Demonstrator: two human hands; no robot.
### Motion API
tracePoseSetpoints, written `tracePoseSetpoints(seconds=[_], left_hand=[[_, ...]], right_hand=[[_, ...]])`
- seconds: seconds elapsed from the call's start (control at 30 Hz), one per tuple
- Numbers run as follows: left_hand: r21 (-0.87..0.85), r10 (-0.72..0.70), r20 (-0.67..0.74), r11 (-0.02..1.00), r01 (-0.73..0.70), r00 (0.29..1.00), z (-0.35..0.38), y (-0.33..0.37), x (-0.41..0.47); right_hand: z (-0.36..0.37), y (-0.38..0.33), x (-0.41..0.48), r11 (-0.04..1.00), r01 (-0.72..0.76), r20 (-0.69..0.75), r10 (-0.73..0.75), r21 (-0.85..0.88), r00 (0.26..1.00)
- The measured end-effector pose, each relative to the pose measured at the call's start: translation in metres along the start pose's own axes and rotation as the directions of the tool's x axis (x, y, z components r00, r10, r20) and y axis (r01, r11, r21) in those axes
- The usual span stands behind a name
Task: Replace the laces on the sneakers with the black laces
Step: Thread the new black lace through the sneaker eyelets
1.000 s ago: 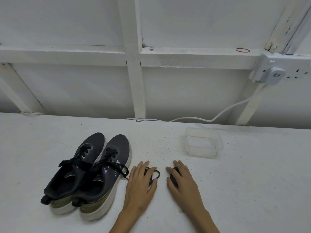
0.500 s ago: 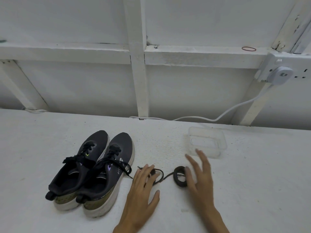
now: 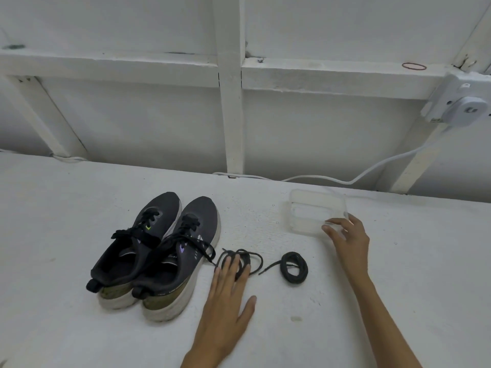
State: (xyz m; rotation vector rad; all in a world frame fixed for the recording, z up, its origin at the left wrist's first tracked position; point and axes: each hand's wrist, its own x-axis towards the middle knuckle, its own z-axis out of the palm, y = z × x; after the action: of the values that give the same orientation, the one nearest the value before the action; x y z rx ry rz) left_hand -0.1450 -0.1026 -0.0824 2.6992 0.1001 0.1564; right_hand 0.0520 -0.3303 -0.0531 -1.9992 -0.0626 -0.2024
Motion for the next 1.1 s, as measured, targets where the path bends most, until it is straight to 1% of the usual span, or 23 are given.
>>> tracePoseSetpoints(seconds=[0.1,0.2,0.47,0.73,0.8,0.87,0.9,0.97,1.03,1.1], left_hand=[[0.025,-0.021,0.017,0.999,0.021,1.0,-0.004,0.003,0.0],[0.015,-0.039,0.031,0.999,0.039,0.999,-0.005,0.004,-0.001],[-0.032,-0.038,-0.006,0.999,0.038,0.999,-0.012,0.009,-0.004],[-0.034,-0.04,-0.002,0.999,0.039,0.999,-0.007,0.006,-0.003],[-0.04,-0.037,-0.007,0.999,0.037,0.999,-0.007,0.006,-0.002],[-0.007,-0.005,-0.046,1.0,0.005,0.999,-0.005,0.004,-0.002],[-0.002,0.004,-0.075,1.0,-0.004,0.997,-0.004,0.002,-0.002],[-0.049,-0.039,-0.13,0.998,0.033,0.991,-0.004,-0.002,-0.001],[-0.128,-0.102,-0.139,0.988,0.084,0.985,-0.006,-0.003,0.003],[-0.158,-0.121,-0.13,0.982,0.1,0.984,-0.009,-0.004,0.01]], right_hand=[[0.019,-0.014,-0.008,0.997,-0.006,-0.014,0.007,0.083,1.0],[0.038,-0.027,-0.019,0.992,0.04,-0.003,-0.04,0.121,0.999],[0.069,-0.043,-0.033,0.979,0.09,0.12,-0.113,0.182,0.986],[0.078,-0.043,-0.039,0.982,0.105,0.151,-0.129,0.158,0.98],[0.078,-0.041,-0.04,0.986,0.12,0.164,-0.138,0.115,0.977],[0.073,-0.041,-0.043,0.99,0.131,0.199,-0.137,0.046,0.97],[0.069,-0.042,-0.046,0.993,0.12,0.216,-0.122,0.023,0.969],[0.059,-0.043,-0.055,0.996,0.085,0.208,-0.084,0.005,0.975],[0.051,-0.04,-0.069,0.999,0.032,0.184,-0.03,-0.009,0.983],[0.048,-0.034,-0.083,0.998,-0.025,0.205,0.037,-0.06,0.978]])
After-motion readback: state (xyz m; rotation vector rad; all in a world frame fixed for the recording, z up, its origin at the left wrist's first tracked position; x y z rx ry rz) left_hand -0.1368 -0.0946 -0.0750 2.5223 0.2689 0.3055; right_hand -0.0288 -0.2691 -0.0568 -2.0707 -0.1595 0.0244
